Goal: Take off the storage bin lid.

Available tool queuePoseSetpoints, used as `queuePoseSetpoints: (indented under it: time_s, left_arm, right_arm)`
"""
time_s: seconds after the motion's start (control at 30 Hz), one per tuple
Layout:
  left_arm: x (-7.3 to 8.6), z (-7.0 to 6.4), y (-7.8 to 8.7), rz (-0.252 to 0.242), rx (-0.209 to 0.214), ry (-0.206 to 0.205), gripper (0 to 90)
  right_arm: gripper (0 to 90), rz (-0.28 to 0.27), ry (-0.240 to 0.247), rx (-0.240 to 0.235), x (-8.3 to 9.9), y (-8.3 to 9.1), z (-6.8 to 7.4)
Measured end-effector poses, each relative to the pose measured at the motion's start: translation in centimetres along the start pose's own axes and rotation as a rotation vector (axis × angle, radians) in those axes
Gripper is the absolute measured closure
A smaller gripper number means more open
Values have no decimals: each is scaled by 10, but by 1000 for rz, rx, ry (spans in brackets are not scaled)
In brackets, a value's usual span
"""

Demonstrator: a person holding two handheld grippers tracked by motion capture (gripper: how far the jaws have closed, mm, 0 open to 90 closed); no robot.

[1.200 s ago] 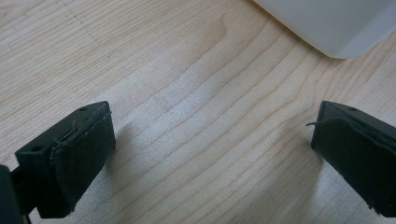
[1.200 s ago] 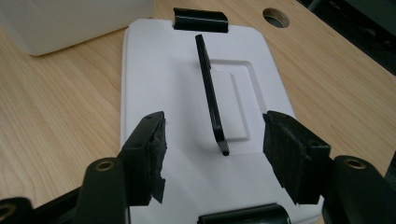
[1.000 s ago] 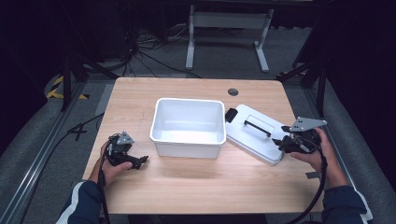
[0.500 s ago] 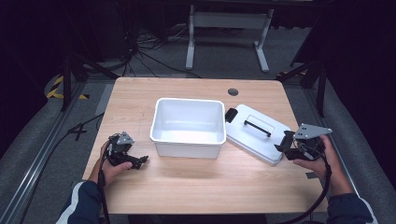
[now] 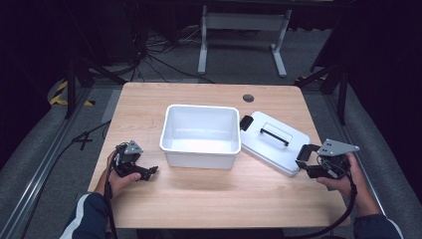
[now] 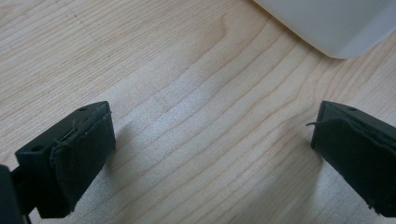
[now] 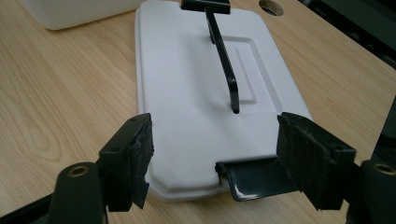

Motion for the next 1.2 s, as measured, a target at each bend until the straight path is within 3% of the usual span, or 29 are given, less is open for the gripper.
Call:
queuePoseSetpoints:
  time_s: [0.3, 0.5, 0.57, 0.73, 0.83, 0.87, 0.93, 1.07, 1.2]
  left_arm:
    - [0, 0, 0, 0, 0, 0, 2]
    - [0, 0, 0, -2, -2, -3, 2]
    - [0, 0, 0, -2, -2, -3, 2]
    - [0, 0, 0, -2, -3, -3, 2]
    - [0, 0, 0, -2, -3, -3, 1]
    - [0, 0, 0, -2, -3, -3, 1]
    - [0, 0, 0, -2, -3, -1, 1]
    - [0, 0, 0, -2, -4, 2, 1]
    - [1, -1, 0, 3, -2, 14, 1]
  right_arm:
    - [263, 20, 0, 8, 16, -5, 4]
    - [256, 46, -47, -36, 41, -20, 13]
    - [249, 46, -46, -26, 50, -22, 16]
    - [266, 13, -109, -4, 65, -18, 16]
    - [253, 52, -123, -19, 80, -20, 22]
    - [253, 52, -123, -19, 80, -20, 22]
    - [249, 35, -175, -43, 86, -20, 21]
    - [237, 64, -239, -73, 88, -21, 18]
    - [235, 67, -244, -75, 88, -21, 17]
Point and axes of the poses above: each handheld gripper's, and its own axes: y roughly backward along the jaws, x roughly out of its underside, z roughly to its left, the point moved 5 cm from there along -y, roughly forward along the jaws, and after that the axes turned 10 degrees about x, right-handed, at the moved point
